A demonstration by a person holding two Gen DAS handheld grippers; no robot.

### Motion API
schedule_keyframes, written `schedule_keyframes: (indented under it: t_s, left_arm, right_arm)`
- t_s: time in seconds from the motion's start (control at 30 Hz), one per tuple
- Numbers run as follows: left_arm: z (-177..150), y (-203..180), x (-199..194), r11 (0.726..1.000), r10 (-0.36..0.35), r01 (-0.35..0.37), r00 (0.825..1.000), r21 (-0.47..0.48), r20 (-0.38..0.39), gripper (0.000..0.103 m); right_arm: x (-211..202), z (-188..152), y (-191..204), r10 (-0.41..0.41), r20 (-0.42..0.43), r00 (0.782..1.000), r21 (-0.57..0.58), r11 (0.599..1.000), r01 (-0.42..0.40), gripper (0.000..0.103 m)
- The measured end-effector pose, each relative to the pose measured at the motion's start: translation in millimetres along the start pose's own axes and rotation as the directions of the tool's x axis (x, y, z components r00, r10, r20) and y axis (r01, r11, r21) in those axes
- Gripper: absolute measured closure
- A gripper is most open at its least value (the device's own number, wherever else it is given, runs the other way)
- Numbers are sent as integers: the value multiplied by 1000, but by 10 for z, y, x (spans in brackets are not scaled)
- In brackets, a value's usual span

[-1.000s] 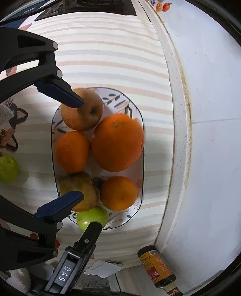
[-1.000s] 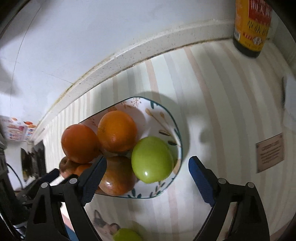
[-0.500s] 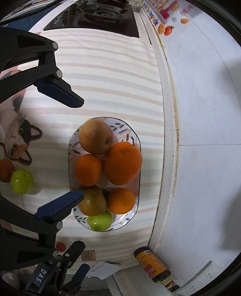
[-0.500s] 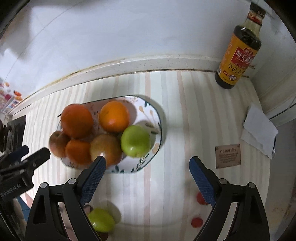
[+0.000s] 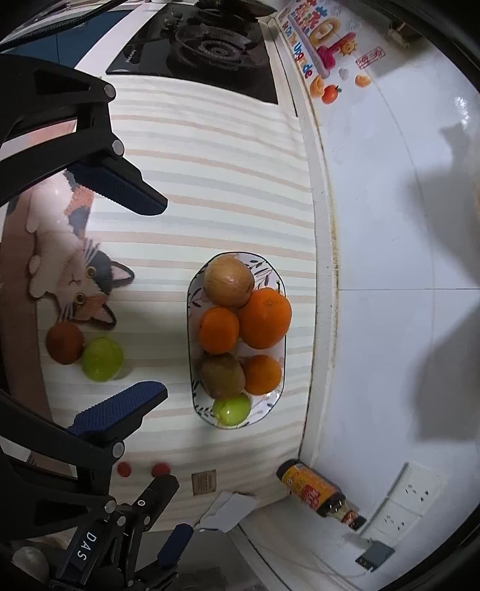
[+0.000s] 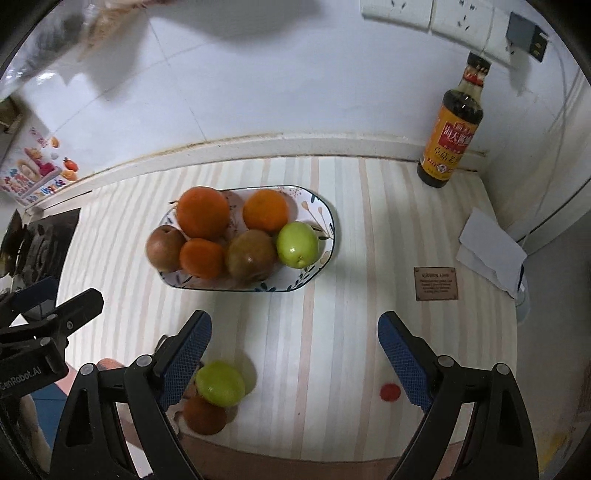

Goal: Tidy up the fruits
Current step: 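Lift both open tools up away from the plate, then grasp the red-brown fruit with the left tool while the right tool grasps the green apple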

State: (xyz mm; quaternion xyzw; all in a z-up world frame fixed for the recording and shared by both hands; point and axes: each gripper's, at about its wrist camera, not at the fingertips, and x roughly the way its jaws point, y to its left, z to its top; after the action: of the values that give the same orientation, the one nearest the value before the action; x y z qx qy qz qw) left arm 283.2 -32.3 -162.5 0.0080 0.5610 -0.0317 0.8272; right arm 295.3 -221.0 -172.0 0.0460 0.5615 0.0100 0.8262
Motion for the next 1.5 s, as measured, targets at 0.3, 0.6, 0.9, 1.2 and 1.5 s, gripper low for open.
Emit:
schedule_keyframes:
  t_s: [0.3,0.6,0.9,1.2,1.5]
  left_arm:
    - [-152,-12,-555,1000,-24,24,999,1,48,11]
    - [-282,-39,-855,999,-50,50,997,5,51,11]
    - [-395,-71,-916,998,-56,56,998,5,35,11]
    - [-499,-73,-281,999,28,-26,996,35,-81,7]
    - [-753,161,642,978,207,-210,949,13,-237,7]
  right_arm:
    - [-635,-190,86,-1,71,997,-22,1000,2,9]
    - [-1124,-292,128,33,107,994,-18,999,-31,9]
    - [-1279,-350,85,48,117,992,-4,999,-48,9]
    - [-310,-425,16,222,-105,969,84,973,-214,9]
    - [1100,-755,-44,434,-276,857,345,877,-333,10]
